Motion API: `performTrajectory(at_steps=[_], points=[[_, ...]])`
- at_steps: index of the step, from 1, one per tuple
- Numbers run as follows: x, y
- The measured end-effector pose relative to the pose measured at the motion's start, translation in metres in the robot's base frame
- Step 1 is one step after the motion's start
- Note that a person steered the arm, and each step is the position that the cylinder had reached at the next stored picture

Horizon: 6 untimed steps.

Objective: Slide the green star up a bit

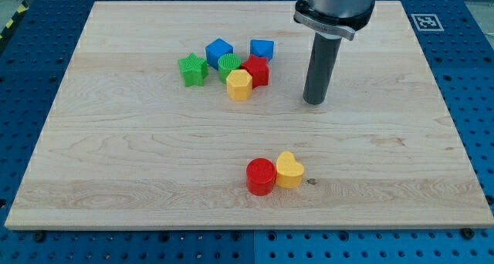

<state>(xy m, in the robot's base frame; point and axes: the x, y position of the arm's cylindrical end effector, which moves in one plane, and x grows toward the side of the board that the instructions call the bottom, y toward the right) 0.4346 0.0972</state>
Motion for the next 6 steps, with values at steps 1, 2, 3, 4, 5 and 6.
performTrajectory(at_steps=[1,2,3,4,5,6], points=[[0.014,-0.013],[0.031,-0.064],[0.035,-0.134],[0.02,-0.18],[0.019,-0.181],[-0.006,-0.173]])
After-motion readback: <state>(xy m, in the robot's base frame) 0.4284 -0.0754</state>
